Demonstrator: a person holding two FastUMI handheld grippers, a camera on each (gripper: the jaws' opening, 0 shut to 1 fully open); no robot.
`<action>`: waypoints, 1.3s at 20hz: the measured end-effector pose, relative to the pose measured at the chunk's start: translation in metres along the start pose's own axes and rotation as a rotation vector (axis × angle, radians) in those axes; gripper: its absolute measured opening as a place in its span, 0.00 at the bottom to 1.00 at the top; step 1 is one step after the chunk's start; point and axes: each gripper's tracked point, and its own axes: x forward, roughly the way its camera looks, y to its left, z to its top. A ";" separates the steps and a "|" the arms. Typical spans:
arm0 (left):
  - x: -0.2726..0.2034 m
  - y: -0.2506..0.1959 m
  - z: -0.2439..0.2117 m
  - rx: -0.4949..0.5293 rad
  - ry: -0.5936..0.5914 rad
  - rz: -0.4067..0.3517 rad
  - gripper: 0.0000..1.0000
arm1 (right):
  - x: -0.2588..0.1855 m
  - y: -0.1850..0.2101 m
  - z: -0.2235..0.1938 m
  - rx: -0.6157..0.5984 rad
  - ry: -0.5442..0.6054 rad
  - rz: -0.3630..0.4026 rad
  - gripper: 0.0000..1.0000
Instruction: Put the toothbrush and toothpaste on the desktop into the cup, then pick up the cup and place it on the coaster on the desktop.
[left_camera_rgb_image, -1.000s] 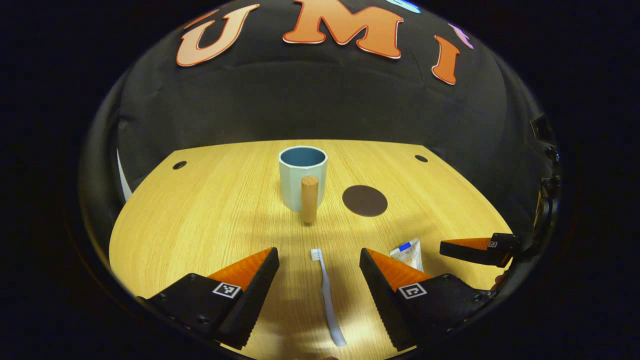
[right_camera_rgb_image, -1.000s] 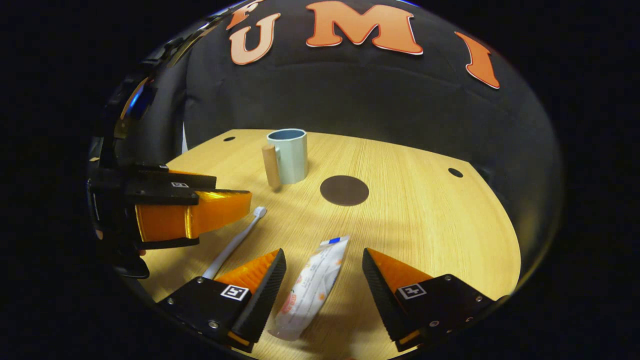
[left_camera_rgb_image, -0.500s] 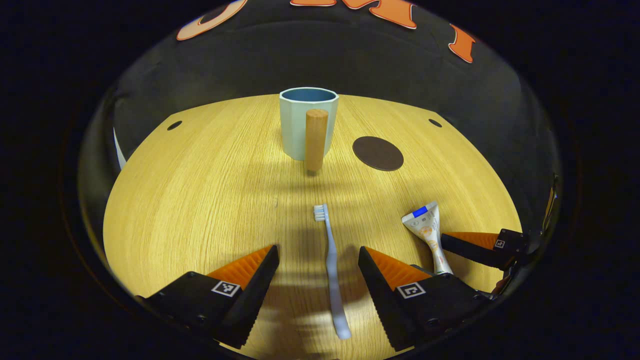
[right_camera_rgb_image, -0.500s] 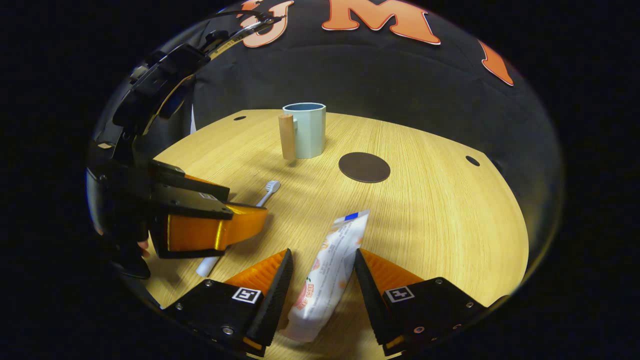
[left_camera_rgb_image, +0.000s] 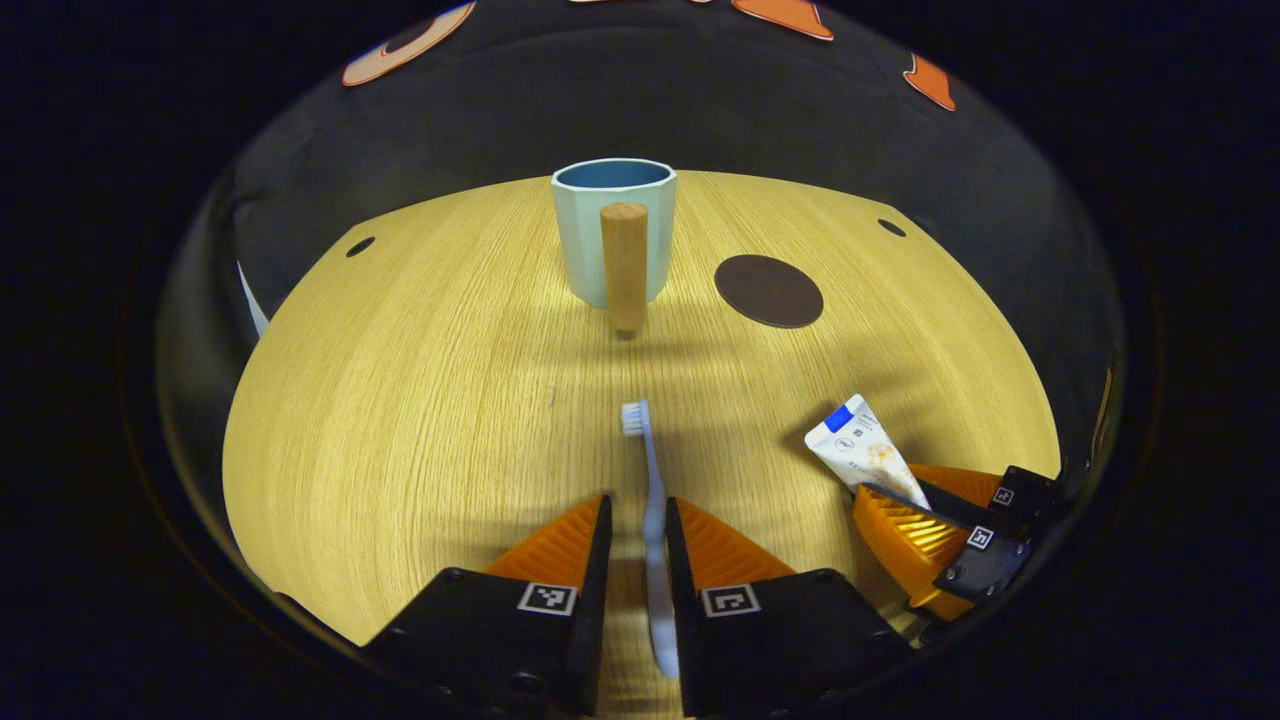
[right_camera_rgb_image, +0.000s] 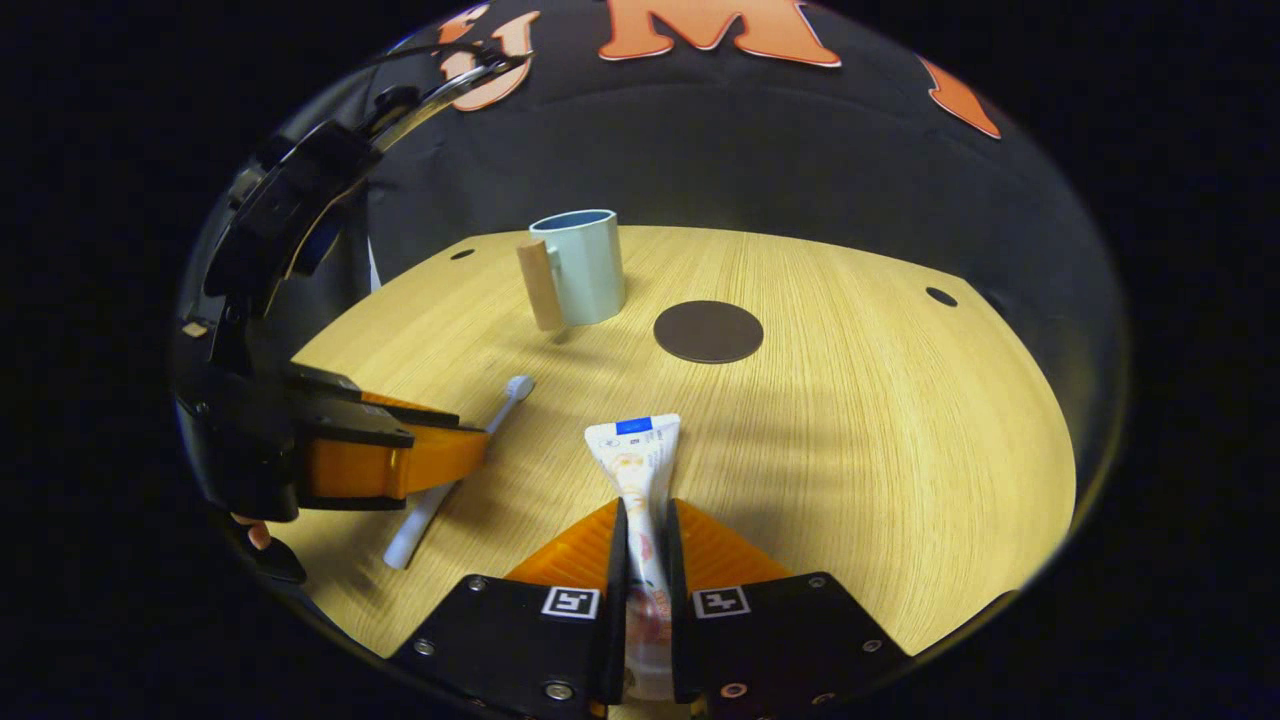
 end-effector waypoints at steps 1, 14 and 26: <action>-0.001 0.000 0.000 0.005 0.000 0.000 0.31 | -0.001 -0.001 0.000 0.022 -0.002 0.009 0.17; 0.008 0.009 -0.004 -0.073 -0.087 -0.077 0.03 | -0.013 -0.015 0.036 0.140 -0.123 0.055 0.06; -0.010 0.033 0.019 -0.049 -0.453 -0.031 0.04 | -0.046 -0.024 0.091 0.060 -0.281 -0.006 0.06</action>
